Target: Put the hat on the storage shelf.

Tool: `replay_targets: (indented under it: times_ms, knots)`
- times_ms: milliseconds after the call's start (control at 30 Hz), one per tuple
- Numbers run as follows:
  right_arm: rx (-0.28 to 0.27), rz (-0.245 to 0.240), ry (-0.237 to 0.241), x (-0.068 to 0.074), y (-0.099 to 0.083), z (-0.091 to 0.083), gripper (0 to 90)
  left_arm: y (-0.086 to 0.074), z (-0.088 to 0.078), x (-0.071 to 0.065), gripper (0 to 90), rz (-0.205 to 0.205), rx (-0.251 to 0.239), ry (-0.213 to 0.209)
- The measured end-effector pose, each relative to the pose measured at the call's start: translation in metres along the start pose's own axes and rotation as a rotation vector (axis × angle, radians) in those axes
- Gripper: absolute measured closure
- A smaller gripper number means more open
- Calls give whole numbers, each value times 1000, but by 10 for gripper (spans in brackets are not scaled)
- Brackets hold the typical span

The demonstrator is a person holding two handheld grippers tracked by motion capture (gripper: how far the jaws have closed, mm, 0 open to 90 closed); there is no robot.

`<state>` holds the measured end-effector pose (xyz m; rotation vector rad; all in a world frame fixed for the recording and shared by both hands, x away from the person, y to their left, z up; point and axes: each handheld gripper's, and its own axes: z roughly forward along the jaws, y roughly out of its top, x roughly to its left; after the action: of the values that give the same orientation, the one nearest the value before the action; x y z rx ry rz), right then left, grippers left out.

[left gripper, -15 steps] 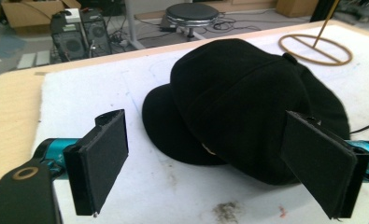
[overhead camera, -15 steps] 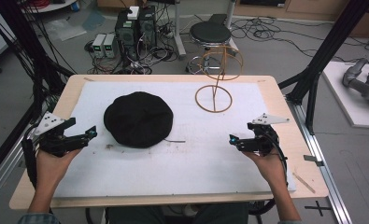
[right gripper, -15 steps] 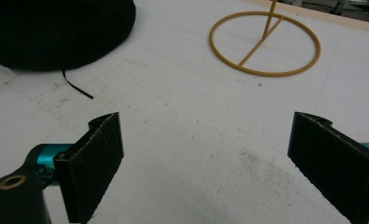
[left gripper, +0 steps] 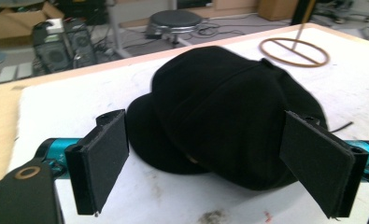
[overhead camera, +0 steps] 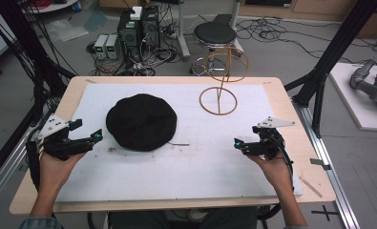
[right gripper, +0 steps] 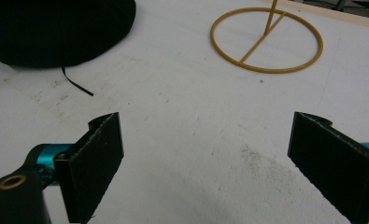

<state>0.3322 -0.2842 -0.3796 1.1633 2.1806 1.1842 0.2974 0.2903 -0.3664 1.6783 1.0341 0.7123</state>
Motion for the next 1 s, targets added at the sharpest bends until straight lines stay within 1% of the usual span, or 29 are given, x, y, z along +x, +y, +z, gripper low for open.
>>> replay_targets:
  times_ms: [33, 67, 200, 233, 300, 333, 400, 433, 533, 633, 667, 700, 733, 833, 900, 1000]
  knots:
    - [0, -1, 0, -1, 0, 0, 101, 0, 0, 0, 167, 0, 0, 0]
    - [1, 8, 2, -1, -1, -1, 102, 1, 1, -2, 167, 8, -3, -3]
    - [-1, 6, -8, -4, -2, -4, 101, 5, 9, -7, 167, 26, -21, -45]
    - [-6, 19, -12, -6, -3, -5, 102, 7, 12, -8, 167, 31, -23, -51]
    - [-5, 25, -13, -6, -4, -5, 102, 9, 19, -11, 167, 38, -16, -53]
    - [-4, 23, -16, -7, -4, -6, 102, 10, 23, -12, 167, 37, -7, -46]
    - [-1, 31, -13, -7, -5, -5, 101, 11, 32, -12, 167, 29, -3, -50]
    - [-2, 21, -16, -7, -5, -5, 101, 12, 36, -12, 168, 28, -2, -52]
    - [0, 15, -14, -6, -5, -4, 102, 14, 47, -16, 170, 42, 0, -49]
    - [7, 15, -10, -4, -5, -3, 102, 19, 55, -18, 174, 40, -10, -65]
    - [8, 20, -9, -3, -5, -2, 102, 21, 58, -19, 174, 46, -18, -67]
    - [7, 17, -8, -3, -5, -2, 102, 23, 61, -20, 176, 44, -26, -78]
    - [7, 10, -8, -3, -5, -2, 102, 26, 64, -20, 176, 43, -17, -89]
    - [9, 14, -8, -2, -5, -2, 102, 31, 74, -24, 176, 66, -14, -107]
    - [11, 11, -7, -2, -5, -1, 101, 33, 82, -27, 176, 77, 8, -110]
    - [16, 9, 0, -2, -5, 1, 102, 34, 93, -31, 176, 88, 18, -115]
